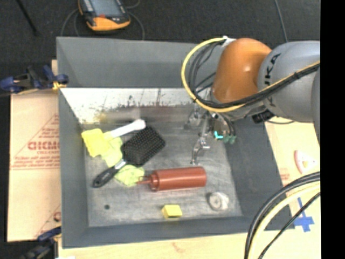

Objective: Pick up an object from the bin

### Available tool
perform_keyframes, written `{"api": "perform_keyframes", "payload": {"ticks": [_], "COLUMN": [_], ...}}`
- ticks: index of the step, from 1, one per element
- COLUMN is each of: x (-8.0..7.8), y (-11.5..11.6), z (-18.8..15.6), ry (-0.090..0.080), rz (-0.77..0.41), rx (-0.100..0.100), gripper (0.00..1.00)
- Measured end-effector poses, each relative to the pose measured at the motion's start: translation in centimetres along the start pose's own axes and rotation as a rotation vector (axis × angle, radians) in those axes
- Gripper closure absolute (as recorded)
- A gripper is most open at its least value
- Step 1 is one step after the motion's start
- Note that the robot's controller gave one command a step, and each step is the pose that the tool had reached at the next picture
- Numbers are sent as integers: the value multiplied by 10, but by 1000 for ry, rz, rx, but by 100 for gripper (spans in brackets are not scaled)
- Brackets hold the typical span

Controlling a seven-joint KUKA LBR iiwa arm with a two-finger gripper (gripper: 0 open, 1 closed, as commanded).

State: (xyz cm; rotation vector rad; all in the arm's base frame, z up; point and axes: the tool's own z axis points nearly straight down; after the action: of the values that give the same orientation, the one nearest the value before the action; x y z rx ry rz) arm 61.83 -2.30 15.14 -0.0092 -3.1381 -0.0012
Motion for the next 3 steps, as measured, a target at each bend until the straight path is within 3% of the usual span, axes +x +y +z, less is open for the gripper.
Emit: {"api": "perform_keyframes", "payload": {"ticks": [1, 2, 3], "x": [-2, 33, 30], "y": [0, 13, 14], "z": [-5, 53, 52], "ry": [-8, -28, -42], "rz": [0, -78, -83], "rx": [1, 2, 2], "gripper": [0, 0, 0]}}
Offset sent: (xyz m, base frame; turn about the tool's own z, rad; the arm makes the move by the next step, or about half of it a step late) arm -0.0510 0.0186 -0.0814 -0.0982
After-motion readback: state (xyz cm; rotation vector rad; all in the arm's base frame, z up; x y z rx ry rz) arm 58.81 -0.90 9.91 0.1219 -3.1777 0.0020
